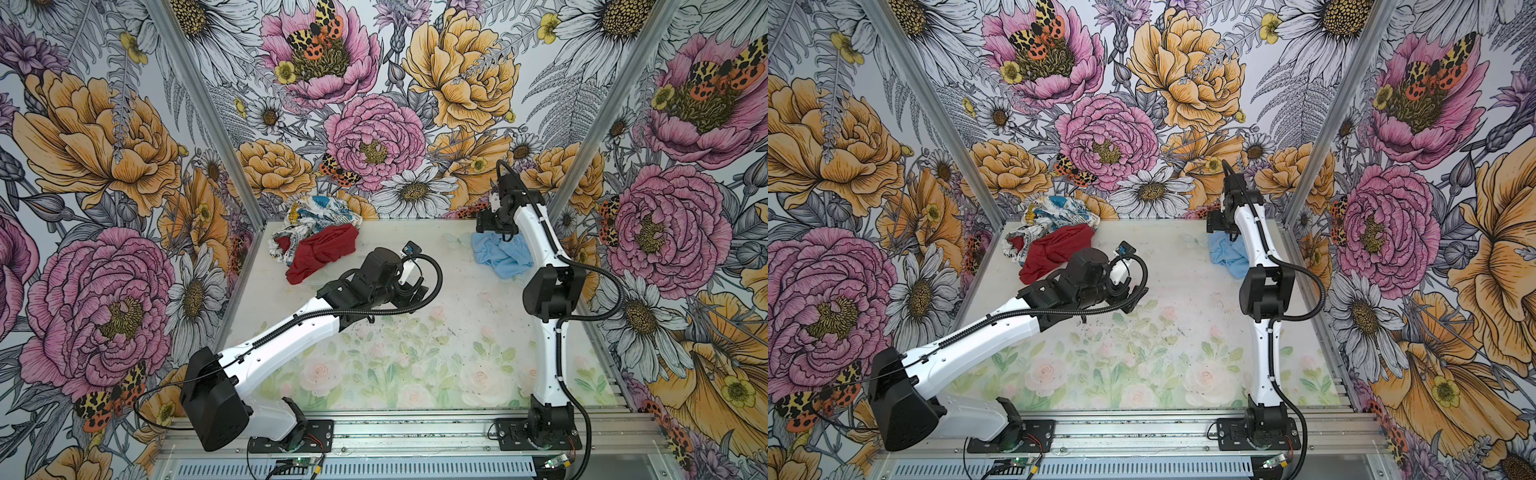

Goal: Pick out a specific cloth from the pile
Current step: 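Open the right gripper and lift it off the light blue cloth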

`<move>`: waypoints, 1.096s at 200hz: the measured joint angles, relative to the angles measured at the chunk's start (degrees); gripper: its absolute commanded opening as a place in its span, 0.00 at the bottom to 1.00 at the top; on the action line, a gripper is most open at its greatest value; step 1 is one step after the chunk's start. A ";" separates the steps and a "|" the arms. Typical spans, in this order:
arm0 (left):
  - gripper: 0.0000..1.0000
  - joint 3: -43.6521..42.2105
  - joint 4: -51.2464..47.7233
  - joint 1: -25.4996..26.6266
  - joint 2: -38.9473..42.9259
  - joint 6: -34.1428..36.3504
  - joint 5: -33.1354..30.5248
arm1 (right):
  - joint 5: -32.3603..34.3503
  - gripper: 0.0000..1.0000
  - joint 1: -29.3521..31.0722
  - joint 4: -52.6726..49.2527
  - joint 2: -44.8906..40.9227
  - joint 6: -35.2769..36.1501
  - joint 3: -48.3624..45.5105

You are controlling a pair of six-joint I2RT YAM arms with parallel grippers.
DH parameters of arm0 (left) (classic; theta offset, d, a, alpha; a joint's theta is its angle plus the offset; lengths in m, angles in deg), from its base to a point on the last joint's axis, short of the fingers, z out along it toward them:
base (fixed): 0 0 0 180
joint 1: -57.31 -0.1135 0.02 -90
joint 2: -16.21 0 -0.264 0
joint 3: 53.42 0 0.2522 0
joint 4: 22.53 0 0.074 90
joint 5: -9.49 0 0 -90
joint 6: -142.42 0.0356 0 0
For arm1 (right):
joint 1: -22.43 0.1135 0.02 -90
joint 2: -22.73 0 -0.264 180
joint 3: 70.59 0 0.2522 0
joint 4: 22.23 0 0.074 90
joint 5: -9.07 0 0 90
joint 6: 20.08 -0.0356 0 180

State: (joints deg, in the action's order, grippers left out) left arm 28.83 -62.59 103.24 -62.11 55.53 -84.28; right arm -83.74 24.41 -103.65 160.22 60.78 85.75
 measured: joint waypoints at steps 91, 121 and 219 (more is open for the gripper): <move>0.99 -3.82 0.04 -0.74 2.21 -0.20 -0.42 | -3.13 0.81 2.69 5.75 4.85 -3.52 -6.58; 0.99 -4.85 -0.02 -0.74 2.21 -0.20 -0.61 | -4.55 0.82 3.69 7.61 4.76 -3.43 -6.67; 0.99 -6.49 2.58 -1.84 4.24 0.28 -5.90 | -7.15 0.99 4.26 22.49 -37.46 -2.69 -35.74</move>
State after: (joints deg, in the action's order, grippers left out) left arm 22.34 -60.01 101.41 -57.87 55.81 -90.18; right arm -90.88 28.67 -81.16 122.76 58.09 50.01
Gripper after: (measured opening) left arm 0.990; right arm 0.958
